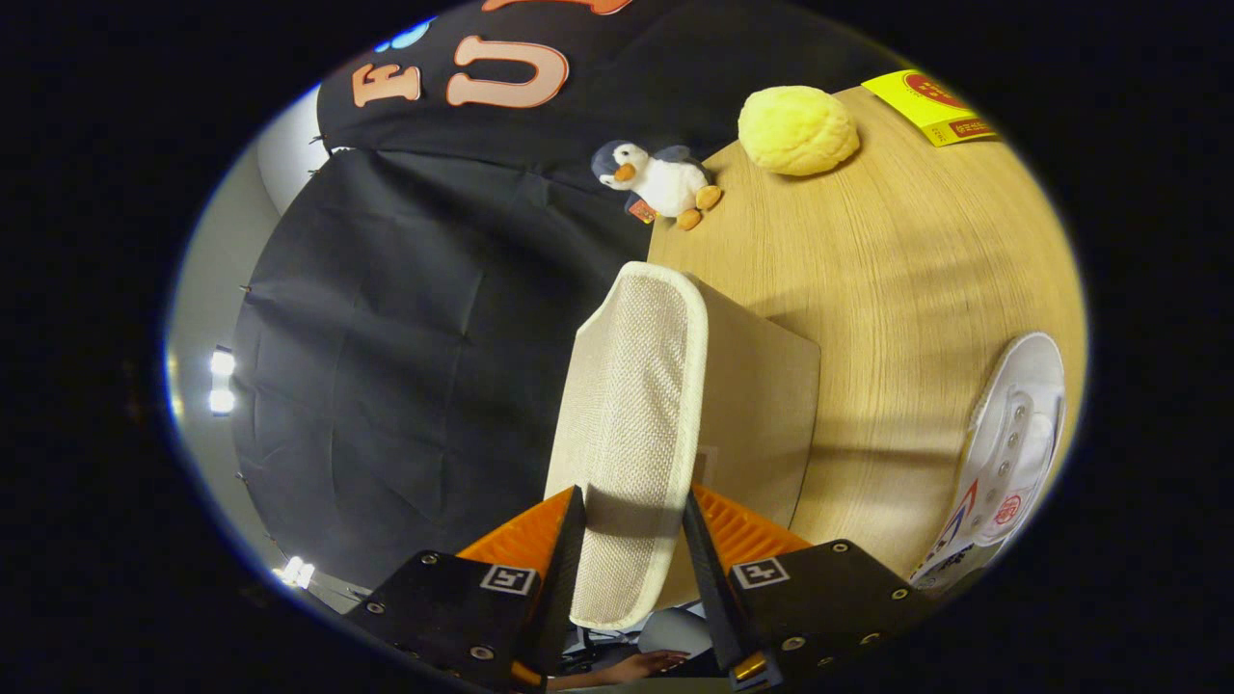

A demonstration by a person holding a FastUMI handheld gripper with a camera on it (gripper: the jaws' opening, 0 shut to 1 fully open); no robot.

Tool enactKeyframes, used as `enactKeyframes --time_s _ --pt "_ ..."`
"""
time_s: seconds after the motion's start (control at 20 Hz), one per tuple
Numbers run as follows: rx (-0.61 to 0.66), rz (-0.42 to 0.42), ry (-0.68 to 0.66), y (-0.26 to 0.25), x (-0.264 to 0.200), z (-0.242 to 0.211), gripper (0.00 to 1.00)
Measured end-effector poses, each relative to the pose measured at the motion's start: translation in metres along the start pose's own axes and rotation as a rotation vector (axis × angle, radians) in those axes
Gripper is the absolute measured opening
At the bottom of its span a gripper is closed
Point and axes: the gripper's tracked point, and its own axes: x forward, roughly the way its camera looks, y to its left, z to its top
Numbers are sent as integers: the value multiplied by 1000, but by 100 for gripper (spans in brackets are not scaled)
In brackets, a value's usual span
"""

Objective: Open the storage box then place both shoes into the box .Put the left shoe in first, then the right shoe, with the right side of both shoes facing outward in a uniform manner.

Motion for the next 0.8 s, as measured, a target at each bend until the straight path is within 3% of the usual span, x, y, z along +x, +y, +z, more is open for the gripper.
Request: enactKeyframes --time_s 0.4,0.65,0.8 --pt "-5 172 -55 107 -1 22 24" --pt "-14 238 -30 160 17 18 23" --pt "12 271 -44 188 35 23 14"
